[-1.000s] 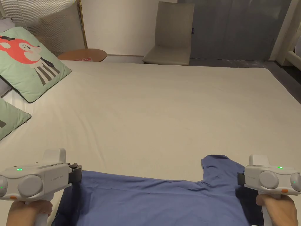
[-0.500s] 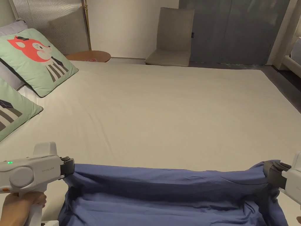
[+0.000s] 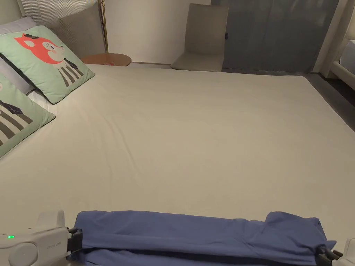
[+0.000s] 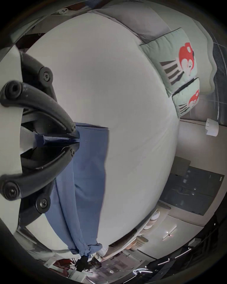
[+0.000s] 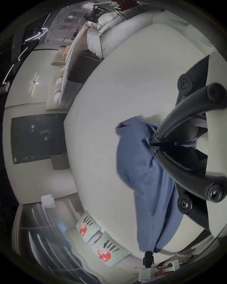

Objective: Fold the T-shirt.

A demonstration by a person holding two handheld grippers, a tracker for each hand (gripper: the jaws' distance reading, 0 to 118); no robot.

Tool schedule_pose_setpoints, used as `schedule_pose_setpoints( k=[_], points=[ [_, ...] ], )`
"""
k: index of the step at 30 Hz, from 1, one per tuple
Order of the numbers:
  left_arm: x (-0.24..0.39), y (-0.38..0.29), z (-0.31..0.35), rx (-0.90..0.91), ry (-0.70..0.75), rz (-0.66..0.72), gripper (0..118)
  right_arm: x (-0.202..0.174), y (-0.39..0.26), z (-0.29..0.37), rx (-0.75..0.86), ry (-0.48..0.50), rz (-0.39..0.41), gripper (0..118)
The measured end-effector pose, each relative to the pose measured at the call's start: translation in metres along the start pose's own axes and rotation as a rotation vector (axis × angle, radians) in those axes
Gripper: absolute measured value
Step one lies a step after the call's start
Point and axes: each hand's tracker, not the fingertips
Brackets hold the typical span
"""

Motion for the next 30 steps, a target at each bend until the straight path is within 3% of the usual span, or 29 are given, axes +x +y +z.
schedule_pose_setpoints(
  k=[6, 7, 8, 10, 11, 13, 20, 24, 27, 29, 30],
  points=[
    [0.003, -0.004, -0.007, -0.017, 0.038, 0.016, 7, -0.013, -0.011, -0.007, -0.02, -0.045, 0.008, 6],
    [0.005, -0.001, -0.005, -0.022, 0.042, 0.014, 18, -0.016, -0.007, -0.003, -0.017, -0.043, 0.008, 21],
    [0.007, 0.002, -0.001, -0.018, 0.041, 0.013, 36, -0.013, -0.005, -0.001, -0.007, -0.044, 0.013, 45],
    [0.018, 0.009, 0.011, 0.004, 0.041, 0.003, 87, -0.023, 0.008, 0.009, 0.047, -0.062, 0.041, 90],
    [0.022, 0.014, 0.016, 0.024, 0.038, 0.001, 101, -0.03, 0.017, 0.015, 0.101, -0.068, 0.053, 100],
    [0.036, 0.025, 0.029, 0.105, 0.016, -0.02, 108, -0.047, 0.036, 0.036, 0.192, -0.062, 0.075, 103],
    [0.093, 0.059, 0.088, 0.46, 0.028, -0.167, 108, -0.093, 0.082, 0.08, 0.454, 0.015, 0.137, 103],
    [0.116, 0.061, 0.107, 0.646, 0.013, -0.23, 104, -0.115, 0.091, 0.097, 0.575, 0.008, 0.164, 103],
    [0.127, 0.056, 0.11, 0.713, 0.012, -0.248, 74, -0.126, 0.092, 0.102, 0.612, -0.016, 0.185, 98],
    [0.133, 0.052, 0.108, 0.728, 0.013, -0.258, 34, -0.13, 0.09, 0.098, 0.634, -0.014, 0.184, 73],
    [0.136, 0.051, 0.106, 0.728, 0.013, -0.264, 15, -0.132, 0.089, 0.098, 0.642, -0.012, 0.187, 53]
  ],
)
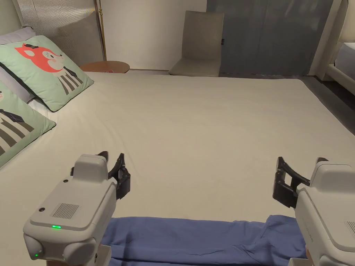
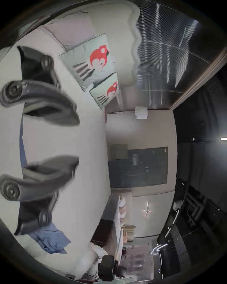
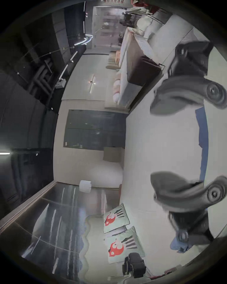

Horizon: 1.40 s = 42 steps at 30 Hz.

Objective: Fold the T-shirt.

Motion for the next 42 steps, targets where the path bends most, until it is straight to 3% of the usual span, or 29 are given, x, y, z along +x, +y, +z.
schedule_pose_setpoints(
  k=[1, 2, 10, 18, 23, 26, 27, 31, 32, 36, 38, 40, 42],
  points=[
    [0.001, -0.001, -0.001, 0.002, -0.006, 0.001, 0, -0.002, -0.001, -0.001, 0.001, 0.0, -0.001, 19],
    [0.001, -0.003, -0.001, 0.001, -0.026, 0.013, 0, -0.005, 0.0, 0.0, 0.0, 0.001, 0.004, 2],
    [-0.016, -0.014, -0.012, -0.08, -0.073, 0.097, 0, -0.012, -0.002, -0.006, -0.019, 0.017, -0.006, 1],
    [-0.105, -0.039, -0.041, -0.352, -0.356, 0.553, 0, -0.025, -0.002, -0.016, -0.037, 0.042, 0.007, 1],
    [-0.162, -0.078, -0.053, -0.534, -0.379, 0.649, 0, -0.033, -0.008, -0.027, -0.055, 0.058, 0.016, 1],
    [-0.183, -0.098, -0.052, -0.647, -0.403, 0.778, 1, -0.036, -0.011, -0.032, -0.066, 0.059, 0.025, 1],
    [-0.191, -0.107, -0.053, -0.689, -0.425, 0.806, 5, -0.037, -0.012, -0.033, -0.072, 0.062, 0.026, 1],
    [-0.223, -0.142, -0.063, -0.742, -0.389, 0.818, 88, -0.04, -0.017, -0.038, -0.093, 0.065, 0.035, 1],
    [-0.225, -0.147, -0.064, -0.751, -0.387, 0.818, 95, -0.04, -0.018, -0.039, -0.099, 0.066, 0.035, 1],
    [-0.214, -0.154, -0.063, -0.774, -0.37, 0.867, 96, -0.042, -0.021, -0.041, -0.122, 0.07, 0.047, 1],
    [-0.221, -0.169, -0.076, -0.804, -0.378, 0.881, 91, -0.041, -0.023, -0.042, -0.131, 0.068, 0.05, 1],
    [-0.216, -0.174, -0.08, -0.813, -0.391, 0.889, 69, -0.04, -0.025, -0.042, -0.138, 0.068, 0.054, 1],
    [-0.194, -0.157, -0.076, -0.803, -0.375, 0.86, 56, -0.038, -0.025, -0.041, -0.144, 0.06, 0.055, 1]
  ],
)
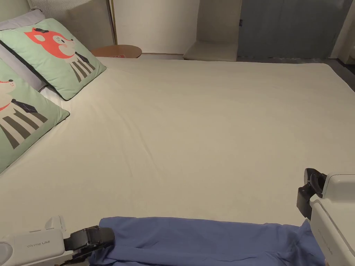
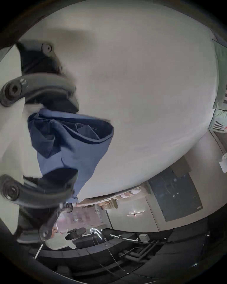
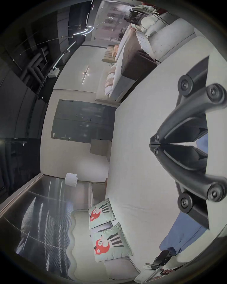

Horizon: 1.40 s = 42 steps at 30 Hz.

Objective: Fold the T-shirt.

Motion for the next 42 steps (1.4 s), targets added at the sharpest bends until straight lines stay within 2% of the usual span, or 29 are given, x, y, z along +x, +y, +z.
schedule_pose_setpoints(
  k=[2, 4, 5, 6, 8, 14, 17, 25, 29, 33, 40, 42],
  points=[
    [0.007, -0.003, -0.007, 0.004, 0.028, -0.028, 53, 0.004, 0.0, -0.001, -0.011, 0.003, -0.008, 1],
    [0.017, -0.008, -0.008, -0.002, 0.046, -0.05, 45, 0.007, 0.0, -0.002, -0.016, 0.004, -0.007, 1],
    [0.021, -0.009, -0.008, 0.002, 0.054, -0.058, 34, 0.007, 0.0, -0.002, -0.015, -0.003, -0.002, 1],
    [0.024, -0.012, -0.008, 0.007, 0.063, -0.066, 18, 0.009, 0.0, -0.002, -0.013, -0.007, -0.001, 1],
    [0.02, -0.009, -0.005, 0.013, 0.086, -0.111, 12, 0.011, 0.004, 0.0, -0.011, -0.008, -0.012, 1],
    [0.028, -0.001, 0.028, 0.07, 0.106, -0.187, 10, 0.01, 0.004, -0.001, 0.002, 0.0, -0.02, 1],
    [0.026, 0.006, 0.046, 0.102, 0.161, -0.225, 10, 0.01, 0.004, -0.002, 0.009, 0.009, -0.024, 1],
    [0.024, 0.015, 0.062, 0.124, 0.247, -0.228, 10, 0.011, 0.003, 0.007, 0.01, 0.023, -0.04, 1],
    [0.069, 0.006, 0.048, 0.119, 0.258, -0.26, 10, 0.016, 0.004, 0.014, 0.014, 0.019, -0.041, 1],
    [0.113, -0.005, 0.019, 0.07, 0.187, -0.301, 10, 0.027, 0.001, 0.018, 0.018, 0.006, -0.06, 1],
    [0.188, -0.048, -0.062, -0.057, 0.164, -0.395, 10, 0.046, -0.001, 0.029, 0.026, -0.017, -0.075, 1],
    [0.201, -0.06, -0.085, -0.11, 0.103, -0.403, 10, 0.052, -0.002, 0.031, 0.028, -0.024, -0.075, 1]
  ],
)
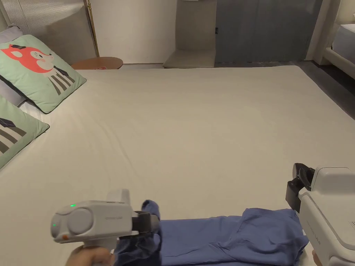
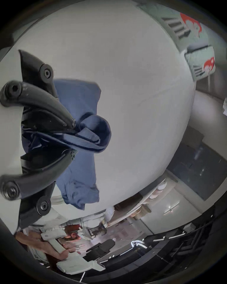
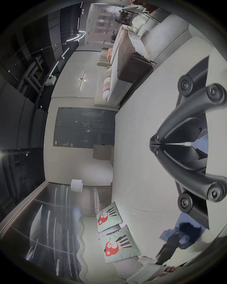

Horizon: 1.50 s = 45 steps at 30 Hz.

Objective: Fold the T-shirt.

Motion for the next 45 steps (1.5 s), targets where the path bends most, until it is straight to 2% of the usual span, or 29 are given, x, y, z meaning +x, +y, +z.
schedule_pose_setpoints(
  k=[6, 8, 9, 10, 11, 12, 13, 17, 21, 24, 25, 27, 28, 29, 37, 45],
  points=[
    [0.049, -0.017, -0.054, -0.05, -0.002, -0.032, 10, 0.014, -0.002, 0.003, -0.003, -0.025, -0.004, 1],
    [0.053, -0.019, -0.066, -0.072, 0.002, -0.024, 17, 0.018, -0.003, 0.003, -0.004, -0.031, -0.003, 1],
    [0.053, -0.019, -0.074, -0.073, 0.011, -0.022, 29, 0.02, -0.003, 0.003, -0.006, -0.033, -0.002, 1],
    [0.054, -0.02, -0.076, -0.078, 0.014, -0.028, 55, 0.02, -0.003, 0.004, -0.007, -0.034, -0.003, 1],
    [0.055, -0.021, -0.077, -0.089, 0.006, -0.03, 77, 0.02, -0.003, 0.005, -0.01, -0.036, -0.005, 1],
    [0.056, -0.021, -0.078, -0.101, -0.015, -0.032, 95, 0.021, -0.004, 0.006, -0.012, -0.036, -0.006, 1],
    [0.06, -0.024, -0.074, -0.103, -0.034, -0.033, 109, 0.021, -0.004, 0.006, -0.015, -0.036, -0.007, 1],
    [0.061, -0.021, -0.05, 0.028, -0.036, -0.056, 109, 0.021, -0.004, 0.005, -0.015, -0.033, -0.008, 1],
    [0.059, -0.024, -0.016, 0.271, 0.077, -0.13, 109, 0.014, -0.002, 0.007, -0.015, -0.018, -0.008, 1],
    [0.053, -0.033, 0.001, 0.452, 0.199, -0.192, 103, 0.011, 0.0, 0.007, -0.015, -0.008, -0.008, 1],
    [0.054, -0.037, 0.005, 0.481, 0.237, -0.209, 91, 0.01, 0.0, 0.007, -0.015, -0.005, -0.008, 1],
    [0.051, -0.043, 0.002, 0.482, 0.327, -0.251, 56, 0.01, 0.0, 0.007, -0.017, -0.002, -0.007, 1],
    [0.049, -0.047, -0.003, 0.467, 0.349, -0.27, 21, 0.01, 0.0, 0.007, -0.018, -0.001, -0.007, 1],
    [0.041, -0.049, -0.013, 0.451, 0.356, -0.282, 0, 0.01, 0.0, 0.007, -0.02, 0.001, -0.009, 1],
    [0.056, -0.089, -0.069, 0.263, 0.348, -0.281, 0, 0.017, -0.005, 0.006, -0.037, -0.006, -0.021, 1],
    [0.096, -0.107, -0.103, 0.21, 0.317, -0.34, 0, 0.031, -0.008, 0.008, -0.055, -0.029, -0.017, 1]
  ],
)
